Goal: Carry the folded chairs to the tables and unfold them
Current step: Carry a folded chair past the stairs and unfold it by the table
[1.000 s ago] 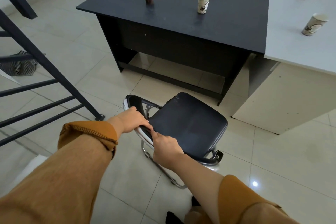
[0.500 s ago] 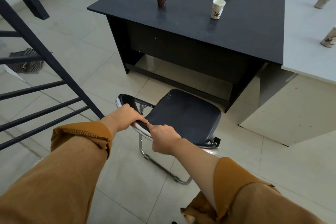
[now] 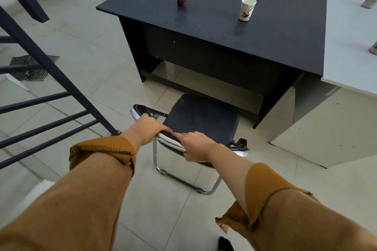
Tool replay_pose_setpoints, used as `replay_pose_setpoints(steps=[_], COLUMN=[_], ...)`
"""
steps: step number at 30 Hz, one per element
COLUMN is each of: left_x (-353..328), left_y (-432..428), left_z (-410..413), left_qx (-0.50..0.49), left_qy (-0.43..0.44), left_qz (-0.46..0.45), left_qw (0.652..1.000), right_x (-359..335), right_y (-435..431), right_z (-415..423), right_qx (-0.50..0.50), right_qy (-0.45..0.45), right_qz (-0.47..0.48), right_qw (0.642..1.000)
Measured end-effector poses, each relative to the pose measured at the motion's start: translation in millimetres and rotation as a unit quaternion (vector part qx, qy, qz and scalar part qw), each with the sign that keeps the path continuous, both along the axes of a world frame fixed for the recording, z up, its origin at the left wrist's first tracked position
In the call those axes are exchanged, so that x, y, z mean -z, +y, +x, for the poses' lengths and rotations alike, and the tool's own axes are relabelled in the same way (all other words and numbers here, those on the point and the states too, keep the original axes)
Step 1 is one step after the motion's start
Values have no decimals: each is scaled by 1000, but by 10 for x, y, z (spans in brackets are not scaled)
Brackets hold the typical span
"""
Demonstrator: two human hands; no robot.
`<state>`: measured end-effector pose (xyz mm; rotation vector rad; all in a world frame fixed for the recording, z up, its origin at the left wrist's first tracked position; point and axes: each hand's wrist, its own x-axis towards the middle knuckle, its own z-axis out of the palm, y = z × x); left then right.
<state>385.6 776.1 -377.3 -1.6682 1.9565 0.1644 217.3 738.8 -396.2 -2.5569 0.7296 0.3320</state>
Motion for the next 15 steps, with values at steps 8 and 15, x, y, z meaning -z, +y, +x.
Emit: replay_pose_setpoints(steps=[8,15], left_x=[9,40], left_y=[-30,13], left_z=[122,505], left_qx=[-12,-24], left_qy=[15,7], left_qz=[16,30], left_qw=[1000,999], right_x=[85,120], right_y=[2,165], right_z=[111,478], right_qx=[-9,-4], right_qy=[-16,-37], right_qz=[1,-6], right_qw=[1000,999])
